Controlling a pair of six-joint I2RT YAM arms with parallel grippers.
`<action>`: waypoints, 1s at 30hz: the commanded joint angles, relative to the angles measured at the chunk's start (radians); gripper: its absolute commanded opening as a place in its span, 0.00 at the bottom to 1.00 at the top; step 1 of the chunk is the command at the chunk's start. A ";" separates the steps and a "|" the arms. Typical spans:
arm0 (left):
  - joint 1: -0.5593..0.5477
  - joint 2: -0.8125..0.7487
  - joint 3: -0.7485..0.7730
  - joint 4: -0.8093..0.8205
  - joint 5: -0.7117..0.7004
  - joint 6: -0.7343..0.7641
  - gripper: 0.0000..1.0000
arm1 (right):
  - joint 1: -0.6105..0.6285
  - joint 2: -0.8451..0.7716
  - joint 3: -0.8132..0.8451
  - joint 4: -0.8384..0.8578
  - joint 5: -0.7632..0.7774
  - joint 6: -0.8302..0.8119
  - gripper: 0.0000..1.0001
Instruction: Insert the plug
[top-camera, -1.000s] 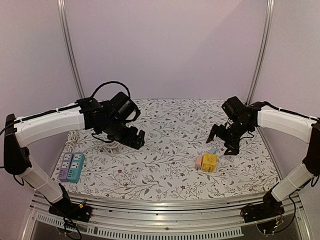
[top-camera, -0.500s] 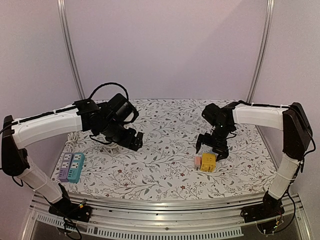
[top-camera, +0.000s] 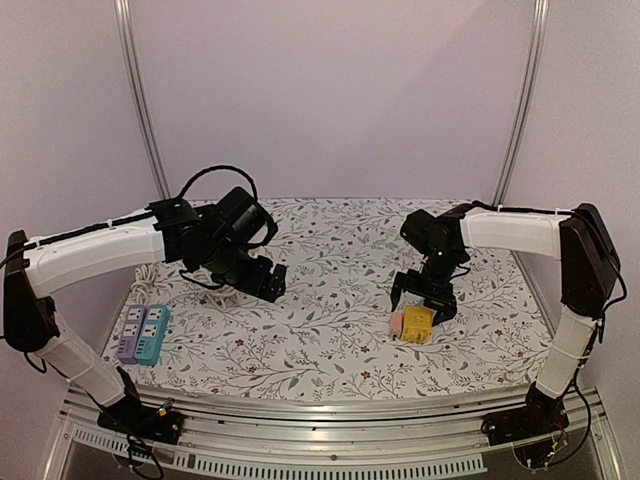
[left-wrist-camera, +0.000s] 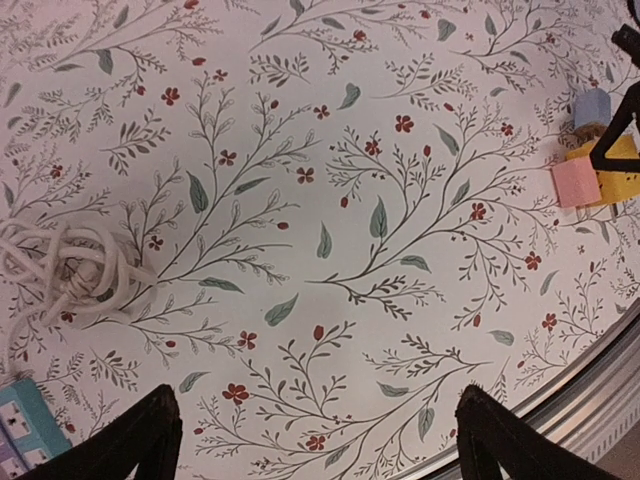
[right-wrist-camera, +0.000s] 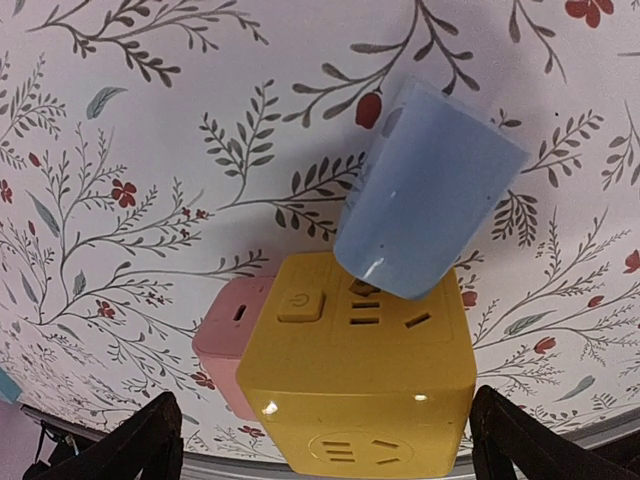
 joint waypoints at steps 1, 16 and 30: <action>-0.017 0.019 0.018 0.013 0.004 -0.006 0.95 | 0.012 0.003 0.020 -0.065 0.055 0.003 0.97; -0.016 0.055 0.039 0.015 0.015 0.006 0.95 | 0.046 0.002 0.011 -0.054 0.082 -0.019 0.73; -0.017 0.061 0.040 0.015 0.013 0.010 0.95 | 0.086 0.008 -0.010 -0.080 0.159 0.002 0.62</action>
